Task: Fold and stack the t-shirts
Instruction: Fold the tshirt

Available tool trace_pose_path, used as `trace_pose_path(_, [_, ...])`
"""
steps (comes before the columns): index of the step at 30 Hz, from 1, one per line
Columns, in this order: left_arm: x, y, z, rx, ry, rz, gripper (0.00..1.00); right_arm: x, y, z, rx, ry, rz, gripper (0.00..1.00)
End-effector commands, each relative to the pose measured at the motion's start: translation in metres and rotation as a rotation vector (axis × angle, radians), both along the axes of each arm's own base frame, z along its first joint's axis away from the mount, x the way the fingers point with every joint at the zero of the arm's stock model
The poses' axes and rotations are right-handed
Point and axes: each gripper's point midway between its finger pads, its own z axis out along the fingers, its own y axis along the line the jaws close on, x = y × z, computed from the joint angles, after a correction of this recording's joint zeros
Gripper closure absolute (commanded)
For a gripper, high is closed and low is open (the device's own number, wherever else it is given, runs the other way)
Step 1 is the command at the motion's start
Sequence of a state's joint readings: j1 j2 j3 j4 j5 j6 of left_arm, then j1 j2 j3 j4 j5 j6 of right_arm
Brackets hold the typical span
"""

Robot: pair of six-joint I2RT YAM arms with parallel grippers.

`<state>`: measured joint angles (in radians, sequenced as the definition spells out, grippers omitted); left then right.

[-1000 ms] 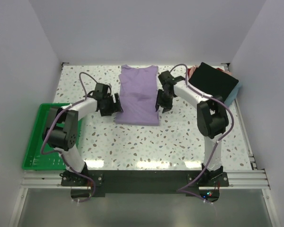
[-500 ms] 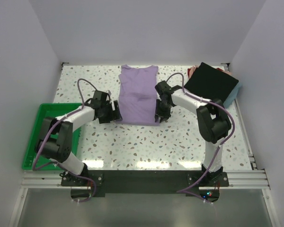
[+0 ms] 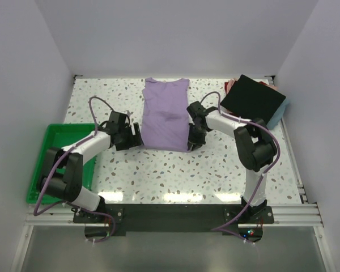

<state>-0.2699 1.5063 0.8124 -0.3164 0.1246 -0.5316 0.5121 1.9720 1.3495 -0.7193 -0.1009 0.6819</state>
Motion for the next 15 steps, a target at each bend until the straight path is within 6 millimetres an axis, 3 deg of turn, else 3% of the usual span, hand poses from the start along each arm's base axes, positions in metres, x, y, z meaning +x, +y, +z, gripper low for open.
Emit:
trace_pose_path(1, [-0.002, 0.004, 0.003, 0.022, -0.007, 0.016, 0.2, -0.003, 0.006, -0.01, 0.014, 0.016, -0.004, 0.77])
trace_pose_path(8, [0.001, 0.009, 0.0, 0.042, -0.002, 0.048, 0.23, -0.012, 0.017, -0.017, 0.022, 0.048, 0.025, 0.89])
trace_pose_path(13, [0.006, -0.003, -0.003, -0.017, 0.008, 0.045, 0.27, -0.017, 0.017, -0.022, 0.009, 0.069, 0.03, 1.0])
trace_pose_path(15, [0.009, -0.004, -0.005, -0.02, 0.014, 0.044, 0.3, -0.017, 0.016, -0.022, 0.005, 0.07, 0.033, 1.0])
